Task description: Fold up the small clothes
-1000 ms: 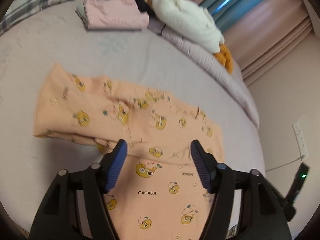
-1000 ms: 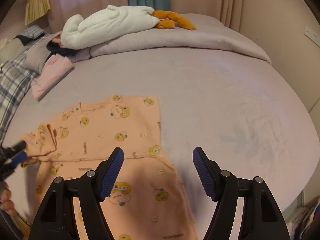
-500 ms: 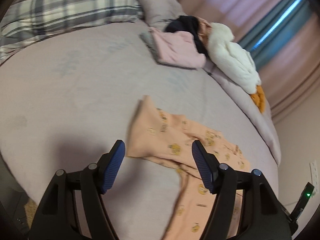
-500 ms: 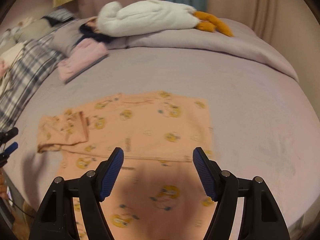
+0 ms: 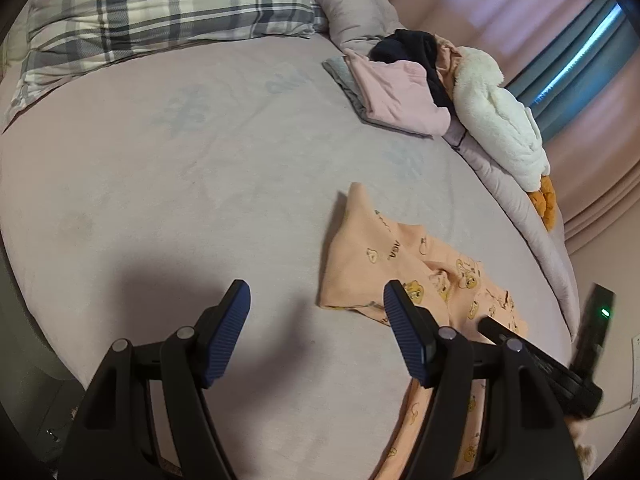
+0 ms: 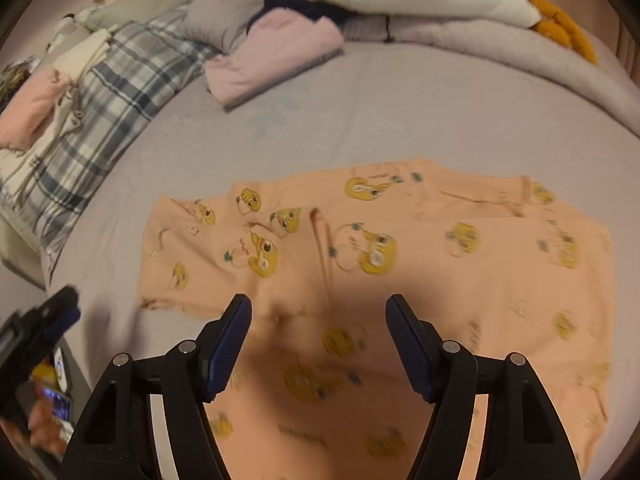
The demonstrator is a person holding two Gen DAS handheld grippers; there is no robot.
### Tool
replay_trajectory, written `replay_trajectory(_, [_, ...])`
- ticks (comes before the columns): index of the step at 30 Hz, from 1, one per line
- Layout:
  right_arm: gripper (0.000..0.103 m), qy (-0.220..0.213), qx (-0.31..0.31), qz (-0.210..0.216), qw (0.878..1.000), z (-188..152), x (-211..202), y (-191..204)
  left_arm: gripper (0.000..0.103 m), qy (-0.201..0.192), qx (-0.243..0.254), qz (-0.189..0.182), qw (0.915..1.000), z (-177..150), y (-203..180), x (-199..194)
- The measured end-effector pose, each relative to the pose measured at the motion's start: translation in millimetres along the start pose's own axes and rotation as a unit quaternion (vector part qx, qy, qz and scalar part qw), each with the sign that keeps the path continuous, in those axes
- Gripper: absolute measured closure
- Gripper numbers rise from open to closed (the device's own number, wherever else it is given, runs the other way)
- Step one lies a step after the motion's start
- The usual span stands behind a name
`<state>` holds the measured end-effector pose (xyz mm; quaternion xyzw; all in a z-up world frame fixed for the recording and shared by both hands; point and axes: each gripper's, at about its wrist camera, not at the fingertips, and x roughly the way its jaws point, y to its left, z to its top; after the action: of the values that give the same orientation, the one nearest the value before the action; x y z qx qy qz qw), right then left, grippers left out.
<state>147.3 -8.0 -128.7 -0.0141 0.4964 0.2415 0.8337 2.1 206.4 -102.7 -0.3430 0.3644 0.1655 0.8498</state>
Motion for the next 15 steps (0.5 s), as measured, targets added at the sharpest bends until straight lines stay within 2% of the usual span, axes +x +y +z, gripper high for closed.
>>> replay_trajectory(3, [0.035,0.017,0.004,-0.011,1.000,9.3,20.4,1.8,0.035,0.003,0.000,0.000,1.0000,0.1,2.9,0.9])
replay_trajectory(6, [0.045,0.026,0.009,-0.001,1.000,14.3,29.9,1.1,0.034,0.006,-0.002,0.001,1.0000,1.2,6.6,3.2])
replay_trajectory(7, [0.052,0.028,0.014,0.009,0.999,15.1,31.5,0.1,0.035,0.007,-0.006,0.002,1.0000,1.4,8.3,4.2])
replay_trajectory(8, [0.065,0.032,0.021,0.023,0.999,15.4,34.2,-2.3,0.035,0.009,-0.010,0.001,0.9999,1.6,9.9,5.0])
replay_trajectory(10, [0.082,0.041,0.027,0.040,0.998,13.9,39.2,-3.3,0.035,0.013,-0.012,0.000,0.9998,1.6,11.3,6.1])
replay_trajectory(11, [0.096,0.039,0.023,0.040,0.998,13.5,38.6,-2.3,0.035,0.013,-0.012,0.000,0.9998,1.1,11.6,6.0])
replay_trajectory(15, [0.096,-0.001,0.003,0.052,0.999,13.9,10.9,3.6,0.034,0.012,-0.006,0.000,0.9999,1.3,10.3,4.6])
